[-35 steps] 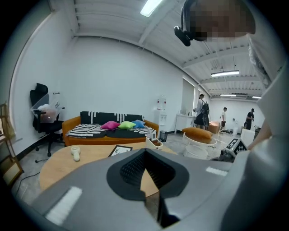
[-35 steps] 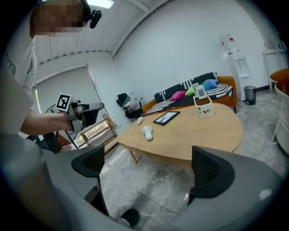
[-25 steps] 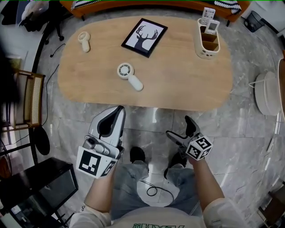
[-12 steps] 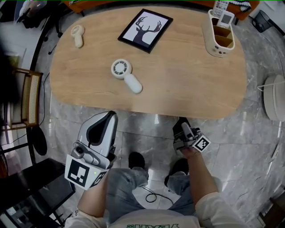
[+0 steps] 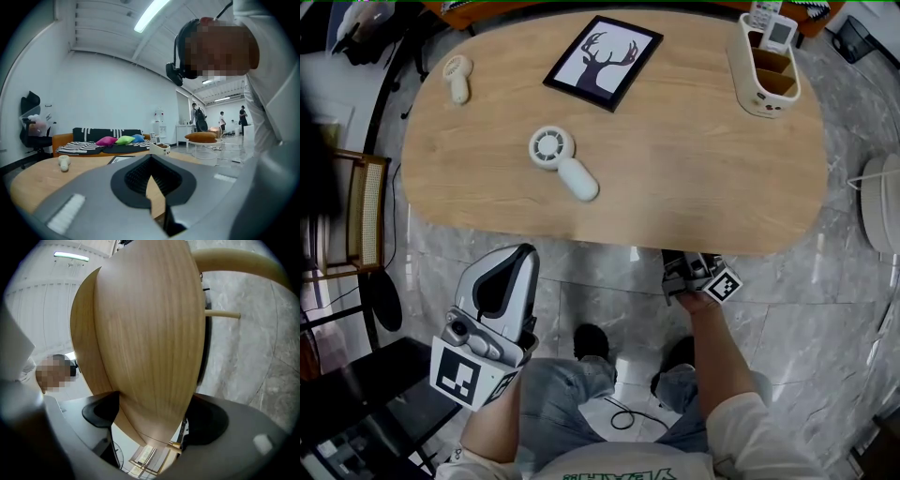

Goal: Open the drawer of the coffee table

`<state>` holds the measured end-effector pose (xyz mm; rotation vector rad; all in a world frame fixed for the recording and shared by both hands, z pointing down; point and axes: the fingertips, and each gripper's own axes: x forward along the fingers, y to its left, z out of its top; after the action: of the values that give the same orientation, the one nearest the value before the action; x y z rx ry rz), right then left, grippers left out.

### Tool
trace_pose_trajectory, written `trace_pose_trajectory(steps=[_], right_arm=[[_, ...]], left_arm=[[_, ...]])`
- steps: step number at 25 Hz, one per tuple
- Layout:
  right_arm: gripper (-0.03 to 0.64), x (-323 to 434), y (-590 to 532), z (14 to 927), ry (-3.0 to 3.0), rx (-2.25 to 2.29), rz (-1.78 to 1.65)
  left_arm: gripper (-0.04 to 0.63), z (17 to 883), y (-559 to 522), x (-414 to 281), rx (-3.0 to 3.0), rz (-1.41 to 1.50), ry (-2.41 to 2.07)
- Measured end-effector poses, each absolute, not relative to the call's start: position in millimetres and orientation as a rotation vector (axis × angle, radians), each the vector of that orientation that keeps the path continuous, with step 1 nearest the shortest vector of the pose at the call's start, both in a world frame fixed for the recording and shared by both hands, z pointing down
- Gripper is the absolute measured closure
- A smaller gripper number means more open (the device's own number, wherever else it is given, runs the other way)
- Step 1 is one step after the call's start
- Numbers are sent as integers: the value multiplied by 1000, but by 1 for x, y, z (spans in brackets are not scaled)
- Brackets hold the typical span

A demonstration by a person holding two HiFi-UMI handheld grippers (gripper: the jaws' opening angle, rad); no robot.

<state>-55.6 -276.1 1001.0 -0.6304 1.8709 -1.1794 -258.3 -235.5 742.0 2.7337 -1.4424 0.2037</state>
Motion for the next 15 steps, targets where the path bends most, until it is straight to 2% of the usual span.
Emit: trace_pose_trajectory(steps=[15], right_arm=[[191,-59,-226,1002,1851,-577,-1223]], left_arm=[[597,743,-226,-255,2723,207,-1403]])
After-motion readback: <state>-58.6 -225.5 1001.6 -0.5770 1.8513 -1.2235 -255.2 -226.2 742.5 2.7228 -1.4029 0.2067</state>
